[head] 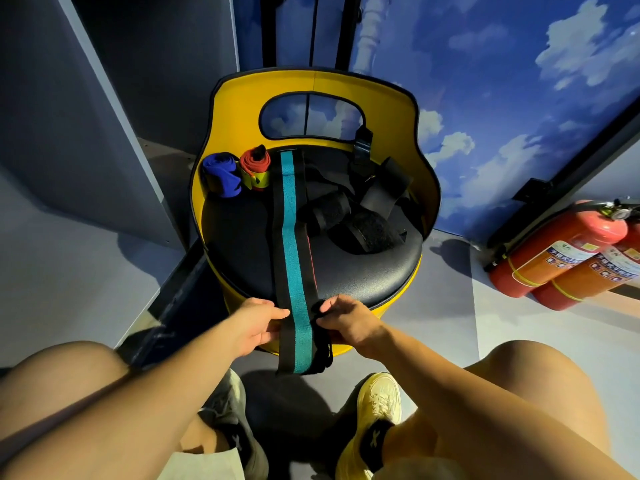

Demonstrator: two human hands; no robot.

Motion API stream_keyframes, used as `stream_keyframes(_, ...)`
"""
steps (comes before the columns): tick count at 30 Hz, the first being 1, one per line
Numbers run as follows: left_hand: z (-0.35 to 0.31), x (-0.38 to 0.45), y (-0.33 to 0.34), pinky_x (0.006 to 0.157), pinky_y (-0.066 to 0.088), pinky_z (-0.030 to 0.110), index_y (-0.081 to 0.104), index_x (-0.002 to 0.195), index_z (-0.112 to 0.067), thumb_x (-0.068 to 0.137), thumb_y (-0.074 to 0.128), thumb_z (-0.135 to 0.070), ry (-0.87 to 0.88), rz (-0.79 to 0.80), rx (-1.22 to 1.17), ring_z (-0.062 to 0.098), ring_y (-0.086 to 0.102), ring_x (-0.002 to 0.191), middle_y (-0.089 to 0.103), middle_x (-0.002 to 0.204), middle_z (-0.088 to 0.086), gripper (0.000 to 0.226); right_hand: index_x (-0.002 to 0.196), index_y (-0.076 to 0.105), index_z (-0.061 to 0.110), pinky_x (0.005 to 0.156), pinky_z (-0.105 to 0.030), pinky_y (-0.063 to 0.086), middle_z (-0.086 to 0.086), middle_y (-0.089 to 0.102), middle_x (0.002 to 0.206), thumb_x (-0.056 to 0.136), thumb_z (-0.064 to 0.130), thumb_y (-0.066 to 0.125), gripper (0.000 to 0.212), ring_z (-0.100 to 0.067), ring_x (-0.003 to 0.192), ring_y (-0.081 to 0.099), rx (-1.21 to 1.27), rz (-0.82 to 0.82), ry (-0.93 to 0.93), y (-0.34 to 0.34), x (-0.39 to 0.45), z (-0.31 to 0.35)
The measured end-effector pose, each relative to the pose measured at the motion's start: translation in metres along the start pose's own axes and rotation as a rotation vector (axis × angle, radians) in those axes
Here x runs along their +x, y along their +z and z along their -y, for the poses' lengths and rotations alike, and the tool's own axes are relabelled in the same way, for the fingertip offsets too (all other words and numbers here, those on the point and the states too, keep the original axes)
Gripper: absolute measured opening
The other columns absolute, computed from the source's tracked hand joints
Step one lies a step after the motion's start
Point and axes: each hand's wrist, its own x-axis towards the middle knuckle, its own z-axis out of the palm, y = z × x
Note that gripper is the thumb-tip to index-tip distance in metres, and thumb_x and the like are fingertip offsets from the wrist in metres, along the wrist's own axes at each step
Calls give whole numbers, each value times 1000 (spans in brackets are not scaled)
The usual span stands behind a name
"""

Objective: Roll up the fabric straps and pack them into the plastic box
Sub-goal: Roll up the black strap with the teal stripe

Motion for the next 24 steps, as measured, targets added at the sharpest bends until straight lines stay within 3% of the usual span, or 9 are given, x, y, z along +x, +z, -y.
stream_keyframes(5,-6,-10,1,63,58,31,60,95,-6,93,61,8,41,35,44,27,73,88,71,107,20,14,90,71,6,70,-25,59,-13,71,95,96,-8,56,22,-19,81,71,-21,52,18,-1,5,2)
stream_keyframes(11,-6,-6,-2,101,52,35,74,103,-5,94,59,8,40,77,-19,24,67,109,72,113,13,22,103,73,4,76,-25,57,-11,74,101,96,-6,50,26,-20,90,71,77,66,29,-4,3,11)
stream_keyframes(13,-7,-4,-2,105,50,38,75,107,-3,93,62,4,25,80,-40,25,67,112,72,116,13,20,110,73,2,81,-27,57,-14,73,110,91,-12,44,37,-24,99,70,121,109,41,-7,2,12)
stream_keyframes(17,-9,-4,-1,96,56,41,72,114,-5,90,71,-5,-36,104,-75,27,72,104,75,112,13,24,118,71,8,98,-37,55,-14,69,125,86,-21,40,53,-29,118,65,34,212,-4,-15,-1,9)
stream_keyframes(20,-9,-4,-1,91,58,39,71,116,-5,89,71,-7,-56,98,-94,27,74,100,76,108,12,27,116,70,14,103,-42,52,-11,70,122,90,-21,47,49,-30,119,65,-37,235,-71,-16,-3,7)
stream_keyframes(24,-8,-1,-1,84,60,37,71,115,-6,89,73,-9,-84,52,-86,26,74,99,77,106,11,27,120,68,10,100,-42,54,-17,69,122,90,-9,61,35,-33,117,66,-11,246,-116,-16,-4,8)
